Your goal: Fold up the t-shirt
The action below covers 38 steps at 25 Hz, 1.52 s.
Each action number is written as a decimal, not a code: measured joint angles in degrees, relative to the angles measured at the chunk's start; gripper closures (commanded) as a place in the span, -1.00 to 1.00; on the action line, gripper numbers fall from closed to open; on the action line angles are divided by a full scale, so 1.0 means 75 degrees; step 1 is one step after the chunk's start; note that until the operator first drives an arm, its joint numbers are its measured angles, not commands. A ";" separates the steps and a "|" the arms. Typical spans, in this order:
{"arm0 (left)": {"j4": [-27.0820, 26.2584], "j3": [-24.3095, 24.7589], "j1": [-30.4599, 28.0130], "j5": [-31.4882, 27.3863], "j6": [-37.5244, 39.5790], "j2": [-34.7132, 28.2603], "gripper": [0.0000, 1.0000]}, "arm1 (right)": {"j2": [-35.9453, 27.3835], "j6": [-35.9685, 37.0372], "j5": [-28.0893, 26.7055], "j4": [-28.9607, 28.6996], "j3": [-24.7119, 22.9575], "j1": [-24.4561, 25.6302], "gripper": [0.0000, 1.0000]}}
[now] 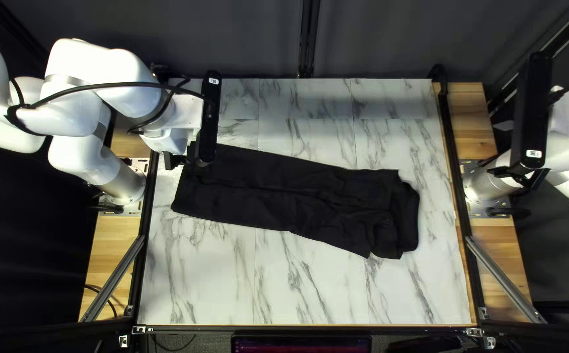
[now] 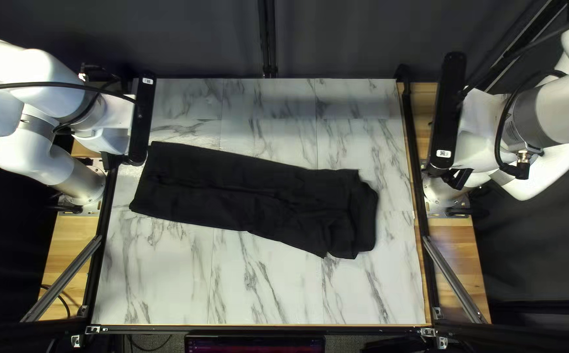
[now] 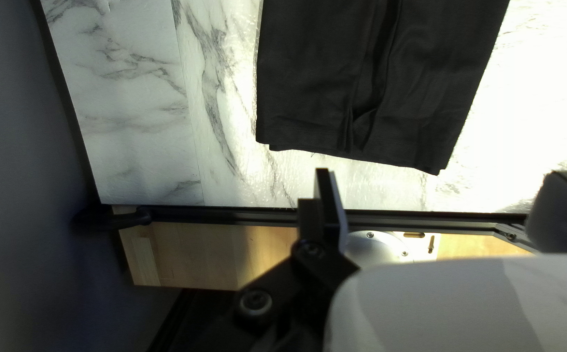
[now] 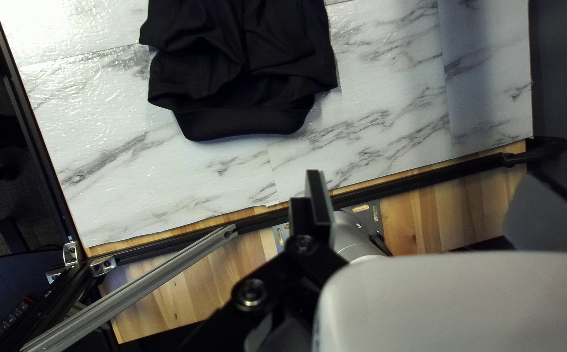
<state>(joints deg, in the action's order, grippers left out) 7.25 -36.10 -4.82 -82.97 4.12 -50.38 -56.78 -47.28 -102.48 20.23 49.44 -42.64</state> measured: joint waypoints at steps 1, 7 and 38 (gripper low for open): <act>0.0000 0.0000 0.0000 0.0000 0.0000 0.0000 -1.00 | 0.0000 0.0000 0.0000 0.0000 0.0000 0.0000 -1.00; -0.0049 0.0469 0.0129 0.1658 -0.0515 0.0635 -1.00 | 0.0000 0.0000 0.0000 0.0000 0.0000 0.0000 -1.00; 0.0277 -0.2397 -0.0172 0.7266 -0.3256 0.8490 -1.00 | 0.0000 0.0000 0.0000 0.0000 0.0000 0.0000 -1.00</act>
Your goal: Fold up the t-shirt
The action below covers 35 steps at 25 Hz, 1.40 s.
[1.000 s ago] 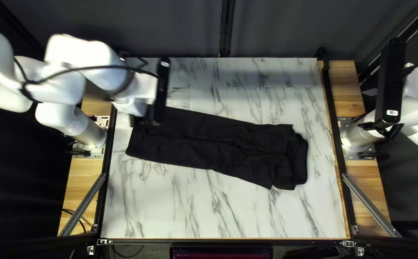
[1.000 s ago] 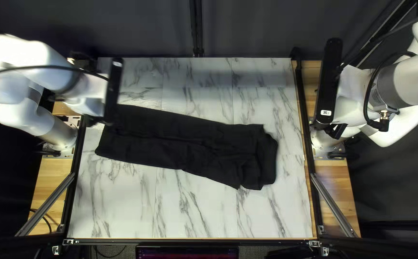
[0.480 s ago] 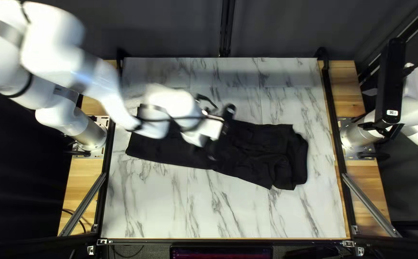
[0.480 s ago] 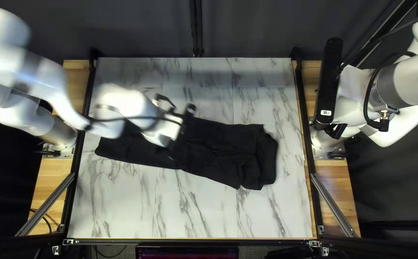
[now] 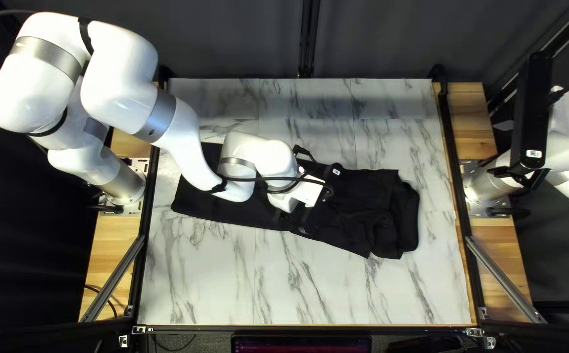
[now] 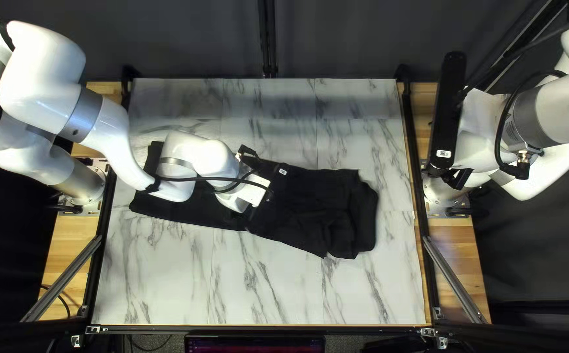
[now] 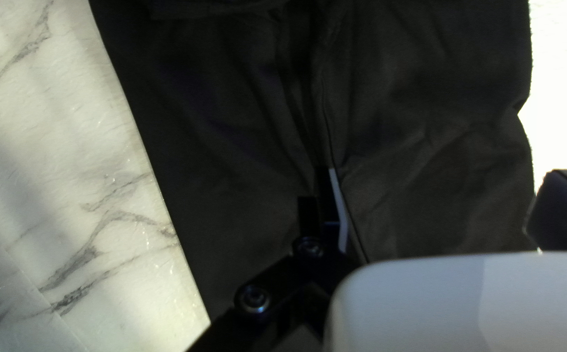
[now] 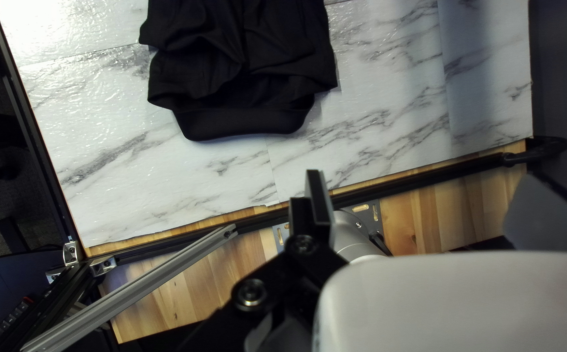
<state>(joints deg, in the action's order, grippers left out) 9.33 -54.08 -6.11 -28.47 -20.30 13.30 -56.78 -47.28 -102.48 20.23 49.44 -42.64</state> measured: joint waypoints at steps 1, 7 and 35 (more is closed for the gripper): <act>0.0122 -0.0051 0.0014 0.0007 -0.0072 0.0049 -1.00 | 0.0000 0.0000 0.0000 0.0000 0.0000 0.0000 -1.00; 0.0200 -0.0072 0.0019 0.0013 -0.0117 0.0068 -1.00 | 0.0000 0.0000 0.0000 0.0000 0.0000 0.0000 -1.00; 0.3940 -0.2064 -0.0524 -0.0793 0.3012 0.1693 -1.00 | 0.0000 0.0000 0.0000 0.0000 0.0000 0.0000 -1.00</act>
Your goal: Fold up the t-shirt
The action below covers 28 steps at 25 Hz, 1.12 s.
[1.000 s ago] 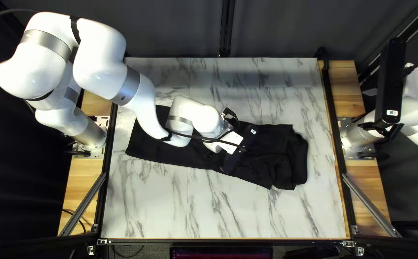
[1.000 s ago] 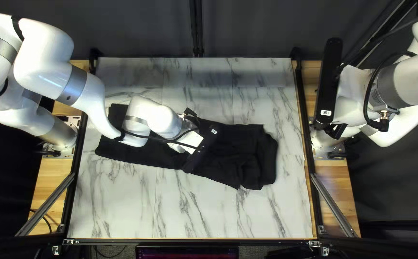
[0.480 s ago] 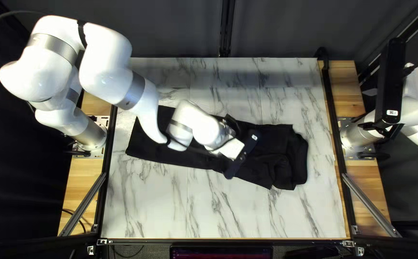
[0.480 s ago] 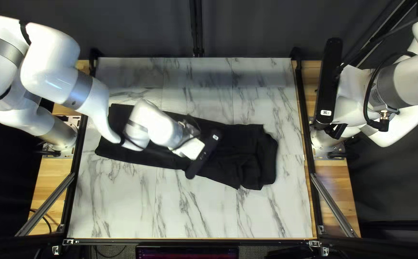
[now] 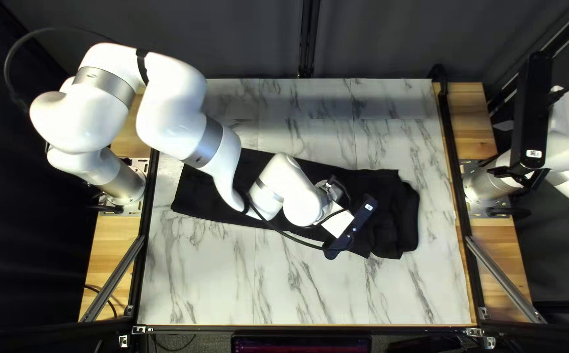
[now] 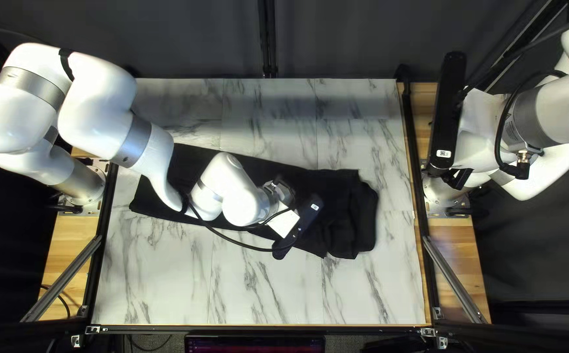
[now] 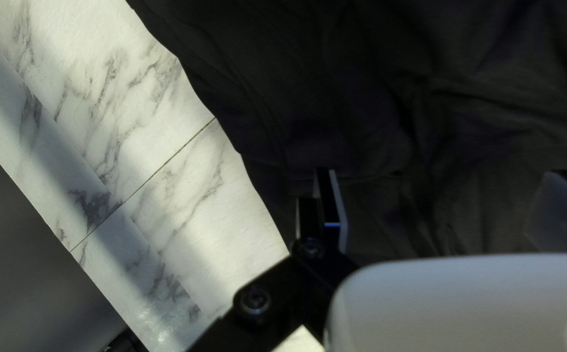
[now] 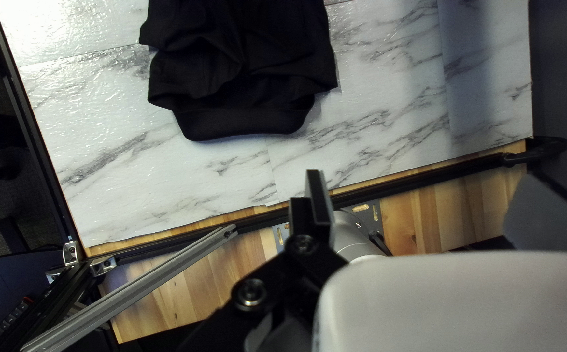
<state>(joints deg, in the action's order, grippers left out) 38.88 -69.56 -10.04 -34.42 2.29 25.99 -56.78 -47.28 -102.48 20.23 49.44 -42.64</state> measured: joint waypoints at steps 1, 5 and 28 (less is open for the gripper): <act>0.0007 0.0009 0.0004 0.0001 0.0011 -0.0007 -1.00 | 0.0000 0.0000 0.0000 0.0000 0.0000 0.0000 -1.00; 0.0047 -0.0047 -0.0023 0.0003 0.0073 0.0043 -1.00 | 0.0000 0.0000 0.0000 0.0000 0.0000 0.0000 -1.00; 0.0589 -0.0046 0.0132 0.0377 0.0486 0.0263 -1.00 | 0.0000 0.0000 0.0000 0.0000 0.0000 0.0000 -1.00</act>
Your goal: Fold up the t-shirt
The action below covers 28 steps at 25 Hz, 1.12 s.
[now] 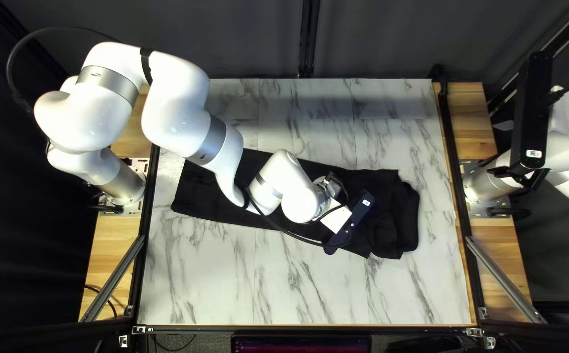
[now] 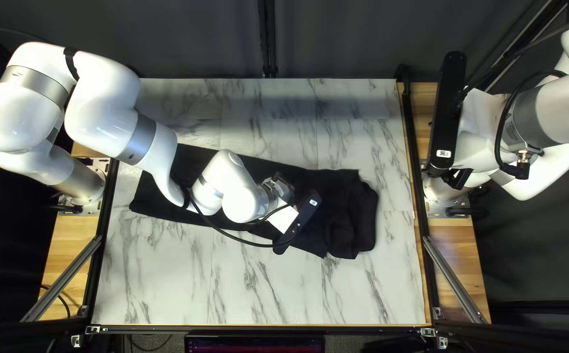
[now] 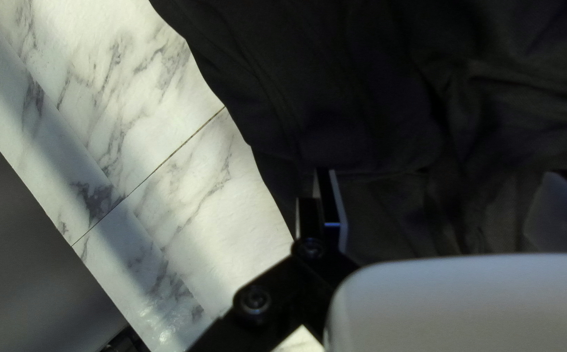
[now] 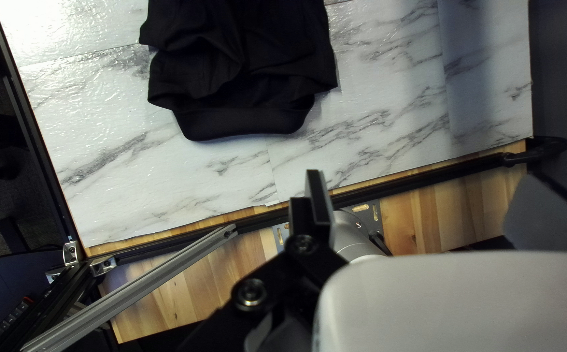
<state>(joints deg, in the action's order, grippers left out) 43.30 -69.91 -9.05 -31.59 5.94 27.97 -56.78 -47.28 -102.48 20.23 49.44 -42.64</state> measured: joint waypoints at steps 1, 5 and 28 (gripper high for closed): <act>-0.0011 0.0000 0.0009 0.0016 -0.0018 0.0000 -1.00 | 0.0000 0.0000 0.0000 0.0000 0.0000 0.0000 -1.00; -0.0051 -0.0002 0.0049 0.0044 -0.0092 -0.0025 -1.00 | 0.0000 0.0000 0.0000 0.0000 0.0000 0.0000 -1.00; 0.0525 0.0381 0.0250 0.0535 0.0369 -0.0120 -1.00 | 0.0000 0.0000 0.0000 0.0000 0.0000 0.0000 -1.00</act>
<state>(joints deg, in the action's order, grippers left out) 47.24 -67.05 -7.18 -27.58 8.70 27.07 -56.78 -47.28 -102.48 20.23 49.44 -42.64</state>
